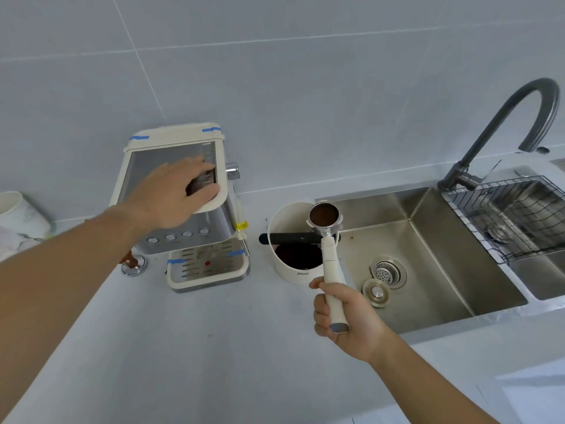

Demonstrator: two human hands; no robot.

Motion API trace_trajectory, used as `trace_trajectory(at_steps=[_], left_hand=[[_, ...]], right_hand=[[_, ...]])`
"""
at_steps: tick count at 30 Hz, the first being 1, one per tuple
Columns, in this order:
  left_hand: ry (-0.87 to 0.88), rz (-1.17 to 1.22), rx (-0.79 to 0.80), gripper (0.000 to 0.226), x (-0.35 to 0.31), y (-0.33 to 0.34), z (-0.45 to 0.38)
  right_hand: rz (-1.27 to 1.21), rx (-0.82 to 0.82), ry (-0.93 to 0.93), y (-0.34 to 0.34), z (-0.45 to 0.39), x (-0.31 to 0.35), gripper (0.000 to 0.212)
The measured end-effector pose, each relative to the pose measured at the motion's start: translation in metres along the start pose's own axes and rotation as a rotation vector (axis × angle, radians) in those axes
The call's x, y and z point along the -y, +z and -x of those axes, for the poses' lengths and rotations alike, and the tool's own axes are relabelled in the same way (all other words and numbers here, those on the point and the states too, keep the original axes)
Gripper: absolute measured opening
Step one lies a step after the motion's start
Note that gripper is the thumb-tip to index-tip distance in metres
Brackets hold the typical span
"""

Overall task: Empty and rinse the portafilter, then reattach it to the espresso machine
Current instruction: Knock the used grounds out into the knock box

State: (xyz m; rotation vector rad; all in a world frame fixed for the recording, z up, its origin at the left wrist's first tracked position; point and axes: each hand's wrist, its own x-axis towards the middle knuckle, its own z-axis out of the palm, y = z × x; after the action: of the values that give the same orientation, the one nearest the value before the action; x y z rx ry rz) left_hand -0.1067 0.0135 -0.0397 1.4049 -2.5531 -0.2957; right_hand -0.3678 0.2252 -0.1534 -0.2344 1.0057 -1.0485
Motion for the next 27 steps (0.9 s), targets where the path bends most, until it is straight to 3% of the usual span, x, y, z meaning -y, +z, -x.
trace_trajectory(at_steps=[11, 15, 21, 27], left_hand=[[-0.165, 0.134, -0.102, 0.056, 0.011, 0.010, -0.004], [-0.157, 0.161, -0.110, 0.058, 0.010, 0.010, -0.005], [-0.146, 0.138, -0.131, 0.053, 0.010, 0.010, -0.007], [-0.152, 0.155, -0.123, 0.051, 0.011, 0.010, -0.007]], right_hand=[[0.344, -0.227, -0.236, -0.001, -0.041, 0.017, 0.009], [0.467, -0.334, -0.275, -0.007, -0.050, 0.015, 0.019], [0.897, -0.539, -0.374, -0.008, -0.062, 0.005, 0.019], [1.128, -0.527, -0.420, -0.003, -0.068, -0.006, 0.014]])
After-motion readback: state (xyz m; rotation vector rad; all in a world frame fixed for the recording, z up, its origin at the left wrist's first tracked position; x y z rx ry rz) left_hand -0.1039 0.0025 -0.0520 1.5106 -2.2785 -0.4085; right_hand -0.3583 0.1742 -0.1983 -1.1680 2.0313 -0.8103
